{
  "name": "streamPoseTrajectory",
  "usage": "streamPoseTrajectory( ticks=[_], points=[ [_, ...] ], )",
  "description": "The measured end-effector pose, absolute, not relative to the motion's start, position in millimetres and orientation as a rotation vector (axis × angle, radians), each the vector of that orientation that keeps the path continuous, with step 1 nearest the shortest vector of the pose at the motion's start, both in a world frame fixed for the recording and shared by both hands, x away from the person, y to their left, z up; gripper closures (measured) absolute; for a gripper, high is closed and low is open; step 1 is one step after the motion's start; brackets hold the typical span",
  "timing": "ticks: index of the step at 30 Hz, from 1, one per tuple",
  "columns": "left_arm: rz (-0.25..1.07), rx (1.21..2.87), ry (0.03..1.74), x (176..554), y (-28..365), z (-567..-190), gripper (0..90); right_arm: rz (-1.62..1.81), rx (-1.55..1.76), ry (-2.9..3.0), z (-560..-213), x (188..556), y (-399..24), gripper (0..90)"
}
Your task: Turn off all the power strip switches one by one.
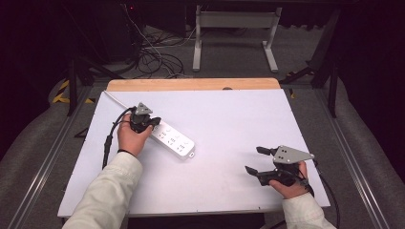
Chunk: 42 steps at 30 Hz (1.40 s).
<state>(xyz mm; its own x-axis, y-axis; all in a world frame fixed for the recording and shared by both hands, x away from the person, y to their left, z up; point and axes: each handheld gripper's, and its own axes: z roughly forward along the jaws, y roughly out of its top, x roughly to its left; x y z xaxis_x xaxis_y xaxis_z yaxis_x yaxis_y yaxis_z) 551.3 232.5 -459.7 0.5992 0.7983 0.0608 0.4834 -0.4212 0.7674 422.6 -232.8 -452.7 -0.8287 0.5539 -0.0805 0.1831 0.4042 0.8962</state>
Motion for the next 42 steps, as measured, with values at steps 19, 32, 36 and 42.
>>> streamPoseTrajectory(
  ticks=[19, 32, 36, 42],
  points=[
    [0.534, 2.098, 1.01, 554.5, 231.2, -465.7, 89.7, 1.401, 0.635, 2.301, -452.7, 422.1, -232.8, 21.2],
    [0.531, 2.1, 1.012, 555.3, 230.8, -466.7, 89.8, 1.401, 0.633, 2.303, -452.7, 421.5, -232.3, 21.3],
    [0.544, 2.1, 1.014, 555.7, 231.0, -466.6, 89.8, 1.398, 0.631, 2.305, -452.9, 421.4, -231.9, 21.4],
    [0.549, 2.113, 1.017, 554.7, 228.7, -466.0, 89.8, 1.399, 0.632, 2.306, -453.0, 421.4, -231.9, 21.4]
  ],
)
